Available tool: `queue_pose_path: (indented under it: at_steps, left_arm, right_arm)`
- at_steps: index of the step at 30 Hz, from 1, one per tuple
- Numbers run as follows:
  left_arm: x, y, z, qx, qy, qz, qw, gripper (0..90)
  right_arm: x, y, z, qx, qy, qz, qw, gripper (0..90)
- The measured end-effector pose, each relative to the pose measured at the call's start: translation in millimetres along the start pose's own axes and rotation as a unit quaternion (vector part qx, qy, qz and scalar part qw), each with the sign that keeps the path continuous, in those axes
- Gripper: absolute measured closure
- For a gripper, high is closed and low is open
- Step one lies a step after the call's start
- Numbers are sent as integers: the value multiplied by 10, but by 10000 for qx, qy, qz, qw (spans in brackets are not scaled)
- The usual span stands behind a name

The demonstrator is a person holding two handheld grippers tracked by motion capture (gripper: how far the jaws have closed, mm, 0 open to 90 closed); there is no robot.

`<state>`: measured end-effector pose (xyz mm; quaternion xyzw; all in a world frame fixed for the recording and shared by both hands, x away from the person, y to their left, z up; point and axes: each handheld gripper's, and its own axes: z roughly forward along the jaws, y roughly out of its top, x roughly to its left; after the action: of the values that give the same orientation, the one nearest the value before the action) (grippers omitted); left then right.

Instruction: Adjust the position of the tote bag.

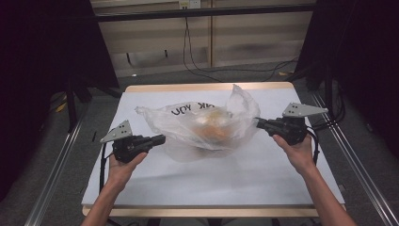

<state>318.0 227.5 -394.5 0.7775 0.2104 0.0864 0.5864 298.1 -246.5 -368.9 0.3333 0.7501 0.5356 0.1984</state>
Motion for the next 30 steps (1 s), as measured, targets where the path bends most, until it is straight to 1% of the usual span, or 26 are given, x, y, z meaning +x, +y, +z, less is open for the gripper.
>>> queue_pose_path:
  at_steps: [1,2,3,4,5,7,8,10,11,12,13,14,15,17,19,22,23,25,26,30]
  left_arm:
    - [-23,1,-9,4,2,19,10000,900]
    - [-30,2,-21,55,-1,84,9999,900]
    - [-52,-1,-24,53,6,59,10000,900]
    - [-63,-5,-32,86,1,93,9999,900]
    - [-79,-12,-31,74,-33,77,9999,900]
    - [-121,-23,-26,134,-57,135,9998,900]
    - [-147,-31,-14,130,-90,125,9998,900]
    - [-172,-53,0,255,-124,261,9993,900]
    - [-188,-69,11,315,-135,280,9990,900]
    - [-200,-93,26,363,-181,296,9987,900]
    - [-210,-107,40,397,-177,311,9986,900]
    - [-215,-122,49,485,-155,371,9980,900]
    - [-217,-136,59,544,-160,375,9977,900]
    - [-217,-157,84,547,-177,322,9978,900]
    - [-212,-164,107,651,-161,411,9969,900]
    - [-199,-183,158,687,-194,412,9966,900]
    - [-197,-185,172,746,-163,420,9962,900]
    - [-167,-220,236,817,-188,395,9957,900]
    - [-165,-224,247,840,-177,384,9956,900]
    - [-123,-274,318,1012,-240,395,9938,900]
  right_arm:
    - [13,-6,-32,0,-39,-10,10000,898]
    - [25,-14,-64,6,-23,-20,10000,898]
    - [36,-23,-96,41,-32,-56,10000,898]
    - [54,-32,-125,69,-64,-91,9999,898]
    - [69,-41,-154,81,-56,-114,9999,898]
    - [111,-64,-192,62,-63,-156,9998,898]
    - [132,-78,-207,63,-62,-179,9998,898]
    - [165,-114,-216,27,-47,-208,9998,898]
    - [176,-136,-220,3,-69,-195,9998,898]
    - [180,-161,-228,-24,-67,-182,9998,898]
    - [178,-193,-230,-40,-2,-128,9999,897]
    - [178,-209,-232,-19,-19,-147,9999,897]
    - [183,-228,-241,12,-57,-162,9999,897]
    - [170,-262,-262,17,-59,-126,9999,896]
    - [149,-303,-275,39,-116,-109,9999,894]
    - [105,-384,-248,132,-147,-64,9998,891]
    - [92,-413,-222,182,-168,-16,9997,891]
    - [76,-451,-173,273,-197,-10,9994,892]
    - [63,-489,-124,349,-146,-15,9993,893]
    - [60,-549,-60,503,-89,-14,9987,893]
